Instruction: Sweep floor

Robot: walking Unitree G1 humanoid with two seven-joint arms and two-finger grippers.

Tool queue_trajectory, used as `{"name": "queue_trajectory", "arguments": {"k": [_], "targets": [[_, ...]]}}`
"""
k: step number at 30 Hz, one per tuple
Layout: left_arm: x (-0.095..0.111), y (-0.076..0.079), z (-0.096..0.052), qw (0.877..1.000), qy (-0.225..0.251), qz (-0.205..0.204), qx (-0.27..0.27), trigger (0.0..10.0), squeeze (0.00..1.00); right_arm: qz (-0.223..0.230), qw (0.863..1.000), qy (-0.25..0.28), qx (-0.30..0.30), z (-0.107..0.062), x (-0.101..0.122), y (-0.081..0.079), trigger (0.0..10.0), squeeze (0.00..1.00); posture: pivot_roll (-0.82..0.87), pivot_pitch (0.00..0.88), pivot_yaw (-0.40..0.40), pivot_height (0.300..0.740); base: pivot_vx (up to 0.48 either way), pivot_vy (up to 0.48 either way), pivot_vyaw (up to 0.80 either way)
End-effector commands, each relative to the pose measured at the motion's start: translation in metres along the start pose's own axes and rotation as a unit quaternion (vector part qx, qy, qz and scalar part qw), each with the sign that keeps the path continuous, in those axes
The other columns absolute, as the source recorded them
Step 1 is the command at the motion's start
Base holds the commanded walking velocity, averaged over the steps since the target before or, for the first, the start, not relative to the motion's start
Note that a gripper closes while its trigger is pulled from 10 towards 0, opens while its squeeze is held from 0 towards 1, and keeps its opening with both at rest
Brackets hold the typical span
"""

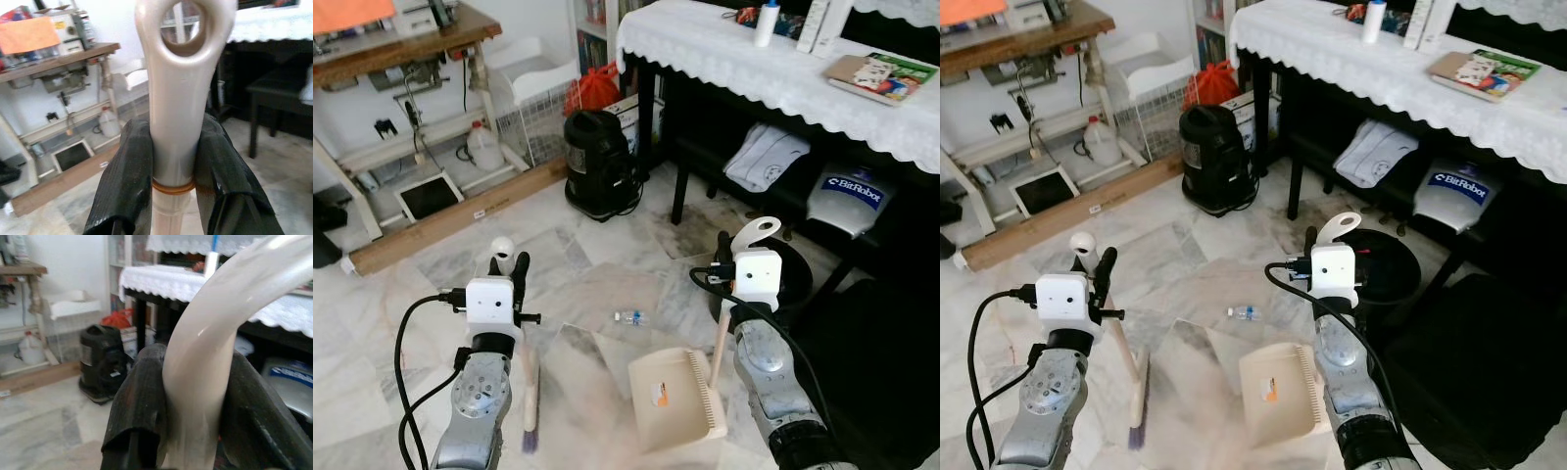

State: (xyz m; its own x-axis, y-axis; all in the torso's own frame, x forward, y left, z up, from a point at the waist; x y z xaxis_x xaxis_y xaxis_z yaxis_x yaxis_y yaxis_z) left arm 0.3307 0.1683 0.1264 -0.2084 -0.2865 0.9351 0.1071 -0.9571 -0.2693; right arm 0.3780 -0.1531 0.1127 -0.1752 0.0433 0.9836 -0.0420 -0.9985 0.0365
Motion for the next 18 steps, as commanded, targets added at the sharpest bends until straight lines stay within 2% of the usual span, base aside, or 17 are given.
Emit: {"name": "queue_trajectory", "arguments": {"k": [1, 18], "targets": [[0.0067, -0.0048, 0.0013, 1.0, 0.014, 0.006, 0.007, 10.0, 0.0, -0.002, 1.0, 0.017, 0.002, 0.004, 0.0098, -0.0012, 10.0, 0.0, 0.11, 0.101, 0.014, 0.74, 0.0, 0.0, 0.0], [0.0055, -0.0037, -0.0001, 1.0, 0.01, 0.0, 0.005, 10.0, 0.0, -0.002, 1.0, 0.015, 0.003, 0.0033, 0.0092, -0.0015, 10.0, 0.0, 0.11, 0.107, 0.013, 0.74, 0.0, 0.0, 0.0]]}}
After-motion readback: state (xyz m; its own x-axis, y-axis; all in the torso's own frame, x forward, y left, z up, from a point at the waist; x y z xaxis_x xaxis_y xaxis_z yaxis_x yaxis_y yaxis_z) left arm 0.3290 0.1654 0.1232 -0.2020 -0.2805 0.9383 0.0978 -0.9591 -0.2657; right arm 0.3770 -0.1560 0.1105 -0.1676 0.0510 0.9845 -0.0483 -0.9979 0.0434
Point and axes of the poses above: a point about 5 cm out from each wrist's last joint towards the gripper, its own z axis pointing out of the wrist towards the gripper, its own x axis along the axis of the wrist's last joint, y = z × x, the point moved 6 cm from there along z, pointing out of the wrist towards the gripper, and after that the axes turned 8 degrees about z, right-handed, at the moved point
